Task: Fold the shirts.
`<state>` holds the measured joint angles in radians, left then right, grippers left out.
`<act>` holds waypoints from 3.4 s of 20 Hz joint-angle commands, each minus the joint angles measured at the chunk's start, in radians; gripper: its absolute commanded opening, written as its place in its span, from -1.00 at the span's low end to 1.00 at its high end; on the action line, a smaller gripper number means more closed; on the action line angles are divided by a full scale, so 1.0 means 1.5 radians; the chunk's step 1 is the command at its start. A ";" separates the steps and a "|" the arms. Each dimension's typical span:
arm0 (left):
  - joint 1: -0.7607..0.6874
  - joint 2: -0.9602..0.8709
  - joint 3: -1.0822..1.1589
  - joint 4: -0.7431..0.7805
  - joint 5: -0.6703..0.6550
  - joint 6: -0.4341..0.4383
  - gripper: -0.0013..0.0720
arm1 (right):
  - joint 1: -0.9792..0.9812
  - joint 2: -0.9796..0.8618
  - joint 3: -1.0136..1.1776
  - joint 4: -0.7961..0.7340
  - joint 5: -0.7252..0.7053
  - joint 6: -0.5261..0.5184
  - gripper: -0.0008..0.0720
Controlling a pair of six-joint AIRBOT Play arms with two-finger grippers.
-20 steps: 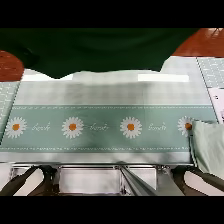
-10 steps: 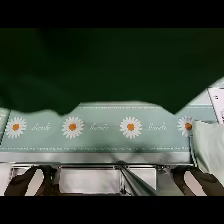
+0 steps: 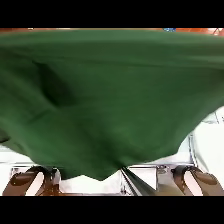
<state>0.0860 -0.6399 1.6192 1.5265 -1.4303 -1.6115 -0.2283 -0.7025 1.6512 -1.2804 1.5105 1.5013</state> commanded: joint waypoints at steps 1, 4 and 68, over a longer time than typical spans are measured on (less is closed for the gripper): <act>-0.007 -0.037 -0.180 0.000 0.104 -0.030 -0.91 | 0.000 -0.069 -0.062 0.080 -0.039 -0.034 -0.90; -0.007 -0.135 -0.276 -0.057 0.240 -0.042 -0.91 | 0.005 -0.190 -0.095 0.109 -0.090 -0.050 -0.90; 0.031 -0.223 -0.888 -0.489 0.357 0.132 -0.91 | -0.256 -0.266 -0.683 0.211 -0.222 -0.132 0.16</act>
<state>0.1730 -0.9459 0.2569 0.7891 -0.9150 -1.4330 -0.5446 -1.1030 0.6296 -0.8814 1.1122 1.2667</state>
